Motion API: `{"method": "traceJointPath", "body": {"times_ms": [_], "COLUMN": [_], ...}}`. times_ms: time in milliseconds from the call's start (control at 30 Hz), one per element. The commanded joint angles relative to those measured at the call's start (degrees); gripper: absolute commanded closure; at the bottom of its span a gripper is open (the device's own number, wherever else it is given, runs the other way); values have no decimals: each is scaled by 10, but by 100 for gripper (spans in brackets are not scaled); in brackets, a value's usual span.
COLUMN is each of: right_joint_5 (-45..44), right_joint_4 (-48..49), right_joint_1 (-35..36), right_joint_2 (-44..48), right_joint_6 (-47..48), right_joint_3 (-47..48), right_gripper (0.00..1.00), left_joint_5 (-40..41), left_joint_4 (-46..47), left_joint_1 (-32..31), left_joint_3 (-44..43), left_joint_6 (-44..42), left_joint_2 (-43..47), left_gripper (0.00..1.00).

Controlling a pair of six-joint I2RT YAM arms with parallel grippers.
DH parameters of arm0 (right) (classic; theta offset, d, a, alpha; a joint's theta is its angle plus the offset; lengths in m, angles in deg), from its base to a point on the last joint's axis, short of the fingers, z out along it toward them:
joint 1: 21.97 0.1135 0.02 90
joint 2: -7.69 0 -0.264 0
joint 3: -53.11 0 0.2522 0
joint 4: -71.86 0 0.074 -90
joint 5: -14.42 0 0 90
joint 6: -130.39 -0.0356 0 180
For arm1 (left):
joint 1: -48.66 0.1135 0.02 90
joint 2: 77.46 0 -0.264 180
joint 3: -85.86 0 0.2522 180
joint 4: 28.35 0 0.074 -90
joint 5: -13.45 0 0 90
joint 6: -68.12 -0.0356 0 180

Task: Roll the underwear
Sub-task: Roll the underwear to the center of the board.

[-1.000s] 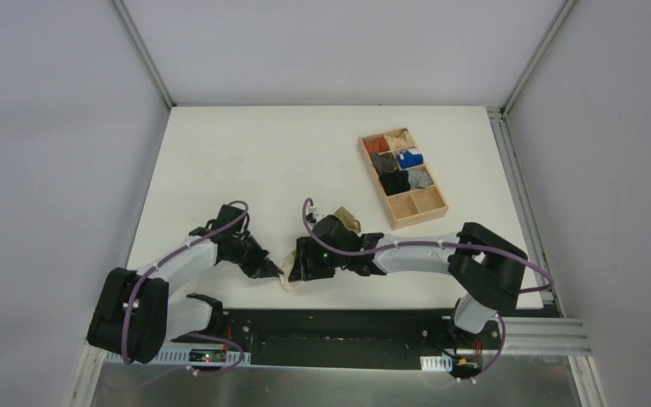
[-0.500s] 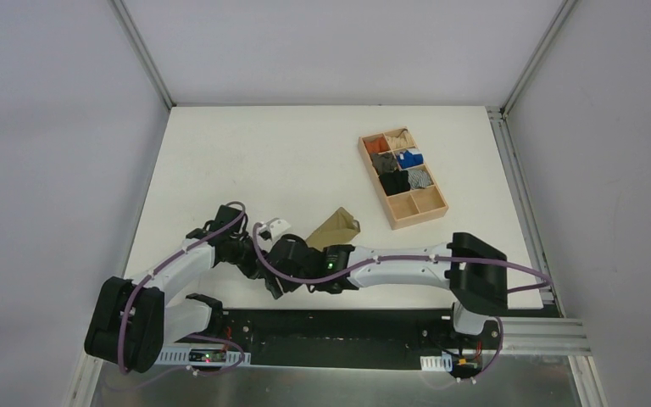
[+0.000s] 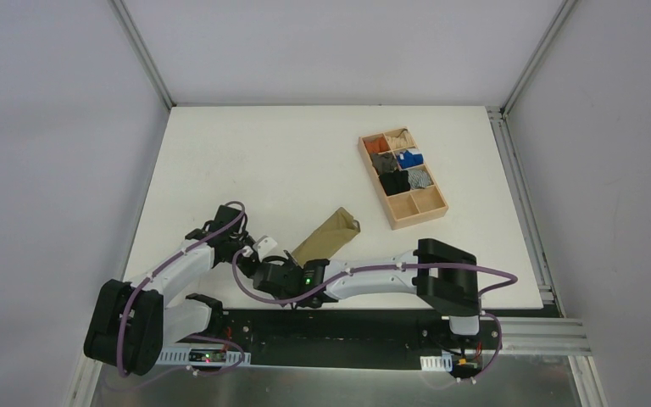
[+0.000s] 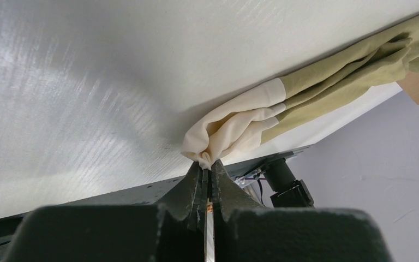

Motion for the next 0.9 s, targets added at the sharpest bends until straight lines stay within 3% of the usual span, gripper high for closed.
{"method": "traceJointPath", "body": {"times_ms": [0,167,233,433,567,600,700,867], "right_joint_5": [-42,-71,-74,-24,74,101,166,212], "right_joint_4": [-8,-14,-12,41,85,94,130,169], "right_joint_1": [-1,-2,-4,-23,-60,-69,-91,-118], "right_joint_2": [-9,-22,-18,36,73,78,92,105], "right_joint_6": [6,1,-4,-29,-66,-75,-104,-141], "right_joint_3": [30,36,30,-33,-85,-95,-125,-157], "right_gripper": [57,83,100,100,100,100,100,100], "left_joint_5": [-2,-2,-2,0,10,12,15,15], "left_joint_4": [-23,-24,-26,-40,-58,-62,-70,-75], "left_joint_1": [-6,-6,-7,-6,-6,-7,-6,-6], "left_joint_3": [-5,-6,-6,-16,-33,-37,-49,-64], "left_joint_6": [9,10,11,9,1,1,-1,-7], "left_joint_2": [10,13,16,30,40,44,54,57], "left_gripper": [100,100,100,100,64,60,53,53]}}
